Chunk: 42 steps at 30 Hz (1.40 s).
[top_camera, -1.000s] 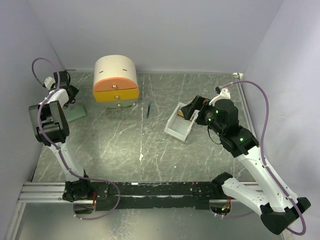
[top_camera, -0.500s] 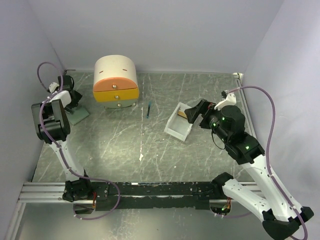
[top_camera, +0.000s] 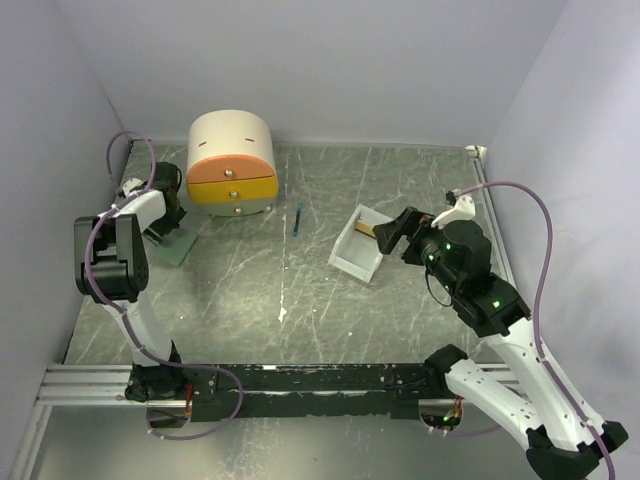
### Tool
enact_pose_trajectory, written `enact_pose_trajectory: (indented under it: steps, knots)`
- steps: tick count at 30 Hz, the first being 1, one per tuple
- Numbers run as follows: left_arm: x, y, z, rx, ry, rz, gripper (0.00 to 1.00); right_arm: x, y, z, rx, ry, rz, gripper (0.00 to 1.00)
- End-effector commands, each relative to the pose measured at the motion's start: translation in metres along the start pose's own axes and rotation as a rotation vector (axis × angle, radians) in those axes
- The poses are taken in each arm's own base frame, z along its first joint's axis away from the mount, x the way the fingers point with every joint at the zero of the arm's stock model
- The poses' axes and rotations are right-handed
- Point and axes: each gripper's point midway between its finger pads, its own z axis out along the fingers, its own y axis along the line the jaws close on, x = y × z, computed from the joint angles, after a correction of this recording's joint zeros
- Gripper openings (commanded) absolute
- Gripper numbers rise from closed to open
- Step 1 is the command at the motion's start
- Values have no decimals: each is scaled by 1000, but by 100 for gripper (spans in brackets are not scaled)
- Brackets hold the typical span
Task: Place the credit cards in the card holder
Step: Move the card holder to the center of the board.
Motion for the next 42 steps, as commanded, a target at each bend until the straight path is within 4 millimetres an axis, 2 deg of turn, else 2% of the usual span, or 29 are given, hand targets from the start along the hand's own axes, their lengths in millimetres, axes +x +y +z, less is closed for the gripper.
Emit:
enact_pose_trajectory:
  steps: [1, 4, 8, 18, 26, 36, 42]
  knots:
    - [6, 42, -4, -149, -13, -30, 79, -8, -11, -10, 36, -51, -16, 96]
    - [10, 56, -10, -182, -18, -60, 78, -12, -15, -16, 50, -73, -25, 96]
    - [17, 55, -21, -105, 4, -96, 77, -15, -20, -22, 65, -97, -28, 96]
    - [61, 58, -54, 32, 96, -54, 76, -6, -25, -19, 77, -79, -28, 96]
    - [90, 64, -69, 97, 141, 22, 76, 2, -26, -14, 79, -53, -17, 96]
    - [152, 54, -115, 301, 273, 49, 77, 6, -25, -10, 79, -32, -10, 95]
    - [175, 46, -150, 408, 310, 141, 84, 9, -27, -6, 84, -27, -8, 95]
